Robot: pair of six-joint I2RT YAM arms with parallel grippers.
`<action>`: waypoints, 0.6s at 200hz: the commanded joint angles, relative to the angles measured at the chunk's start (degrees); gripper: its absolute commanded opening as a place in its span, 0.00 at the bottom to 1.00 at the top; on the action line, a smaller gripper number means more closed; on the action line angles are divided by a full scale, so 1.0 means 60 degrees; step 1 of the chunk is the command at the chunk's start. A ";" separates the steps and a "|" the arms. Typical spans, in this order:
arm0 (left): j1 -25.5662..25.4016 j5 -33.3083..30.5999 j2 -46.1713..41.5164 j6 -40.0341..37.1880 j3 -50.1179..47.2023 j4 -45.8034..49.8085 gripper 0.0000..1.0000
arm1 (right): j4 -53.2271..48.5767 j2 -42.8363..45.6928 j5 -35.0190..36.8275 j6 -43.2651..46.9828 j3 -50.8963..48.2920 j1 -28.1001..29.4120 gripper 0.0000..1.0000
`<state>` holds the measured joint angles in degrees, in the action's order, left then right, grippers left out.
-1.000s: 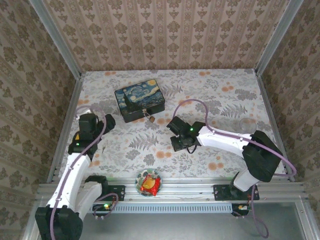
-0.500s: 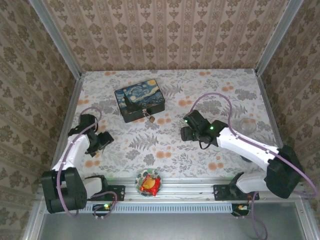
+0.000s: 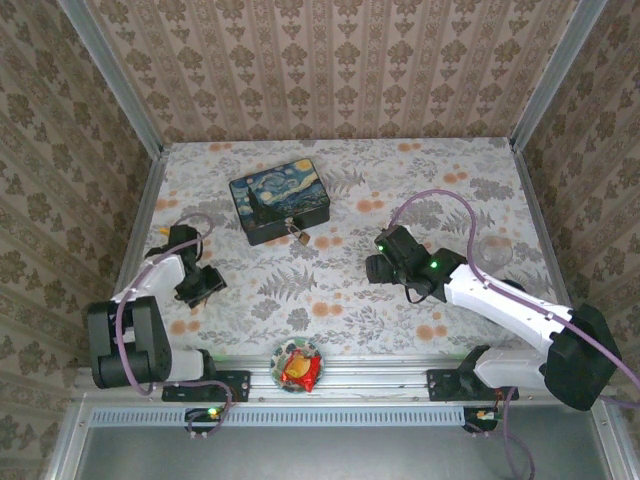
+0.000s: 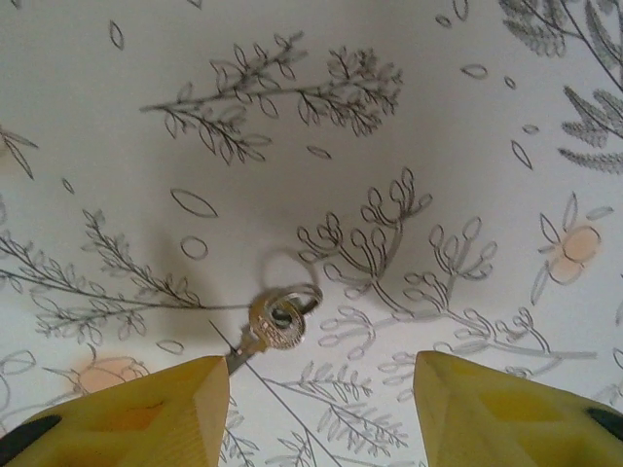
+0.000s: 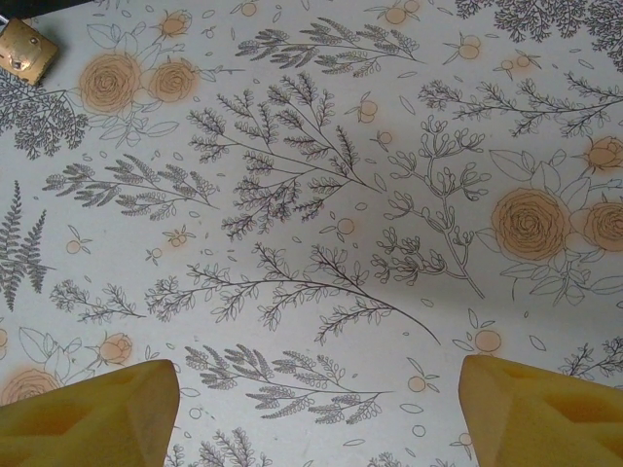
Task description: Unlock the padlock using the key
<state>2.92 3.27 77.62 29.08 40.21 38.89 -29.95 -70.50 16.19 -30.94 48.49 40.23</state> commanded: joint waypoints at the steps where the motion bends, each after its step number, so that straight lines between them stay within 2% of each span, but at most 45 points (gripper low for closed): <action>1: -0.0076 -0.0603 0.0142 -0.0189 0.0200 -0.0114 0.53 | 0.0071 0.0088 0.0429 -0.0279 -0.0126 0.0019 0.78; 43: -0.0076 -0.0369 0.0581 -0.0136 0.0368 -0.0945 0.44 | -0.0044 -0.0091 0.0565 -0.0198 0.0029 0.0019 0.78; 95: -0.0261 -0.0296 0.1312 -0.0035 0.0477 -0.1128 0.41 | -0.0339 -0.0129 0.0665 -0.0132 0.0107 0.0019 0.80; 120: -0.0480 -0.0354 0.1333 0.0079 0.0520 -0.0937 0.37 | -0.0411 -0.0115 0.0691 -0.0147 0.0120 0.0019 0.81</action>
<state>1.61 0.16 84.38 28.75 42.52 33.45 -30.28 -70.87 17.87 -31.51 48.31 40.23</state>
